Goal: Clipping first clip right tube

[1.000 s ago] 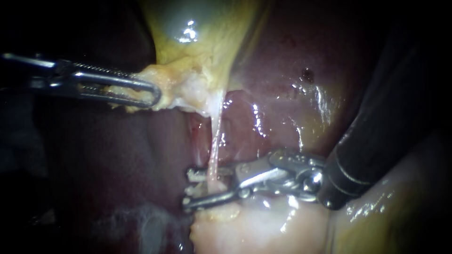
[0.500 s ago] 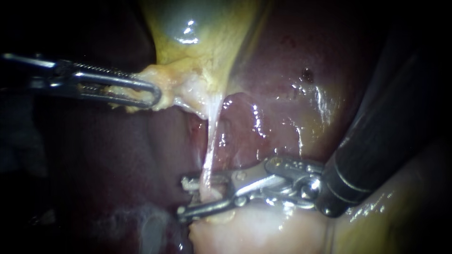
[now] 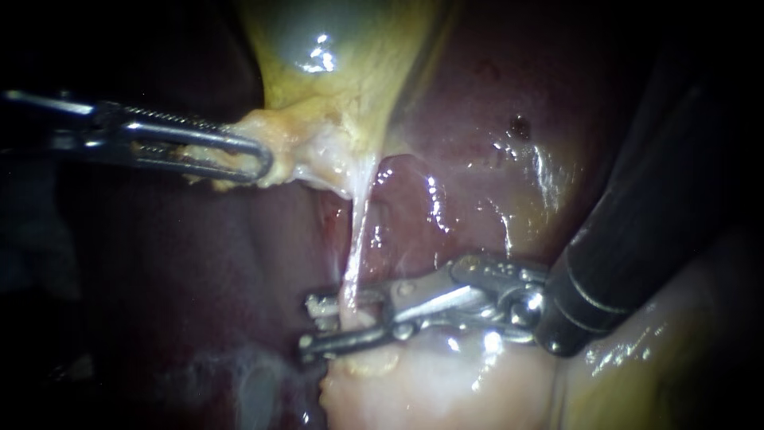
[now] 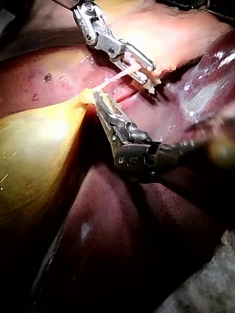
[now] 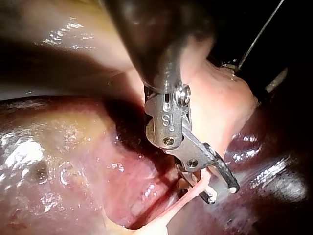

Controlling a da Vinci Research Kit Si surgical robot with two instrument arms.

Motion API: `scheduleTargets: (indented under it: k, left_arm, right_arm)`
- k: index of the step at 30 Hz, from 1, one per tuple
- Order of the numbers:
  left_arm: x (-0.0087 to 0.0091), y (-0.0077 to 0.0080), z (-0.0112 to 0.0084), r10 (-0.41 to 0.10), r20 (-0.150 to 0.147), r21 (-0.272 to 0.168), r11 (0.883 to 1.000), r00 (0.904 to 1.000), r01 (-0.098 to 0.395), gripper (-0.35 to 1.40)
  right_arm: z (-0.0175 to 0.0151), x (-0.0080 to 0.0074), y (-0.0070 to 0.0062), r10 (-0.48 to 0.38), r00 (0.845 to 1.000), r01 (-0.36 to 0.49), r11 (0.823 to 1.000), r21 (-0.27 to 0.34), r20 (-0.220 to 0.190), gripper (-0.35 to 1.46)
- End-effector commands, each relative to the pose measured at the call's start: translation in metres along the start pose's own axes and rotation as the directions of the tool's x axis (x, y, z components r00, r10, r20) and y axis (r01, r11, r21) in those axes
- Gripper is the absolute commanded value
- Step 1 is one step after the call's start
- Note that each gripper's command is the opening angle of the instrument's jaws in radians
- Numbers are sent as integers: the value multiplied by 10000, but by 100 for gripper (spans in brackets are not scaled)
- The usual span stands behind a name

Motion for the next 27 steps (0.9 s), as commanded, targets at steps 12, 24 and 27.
scheduleTargets:
  k: [12, 24, 27]
  left_arm:
    - [0, -1, 0, -2, 1, -4, 10000, 10000, 2, -35]
    - [0, -2, 1, -1, 2, -7, 10000, 10000, 1, -35]
    - [0, -2, 1, 0, 3, -8, 10000, 10000, 0, -35]
  right_arm:
    - [-9, 1, -1, 508, 9965, -485, 9982, -363, 657, -35]
    - [-13, 1, 1, 514, 9955, -482, 9980, -419, 791, -35]
    - [-14, 1, 3, 513, 9955, -481, 9980, -419, 791, -35]
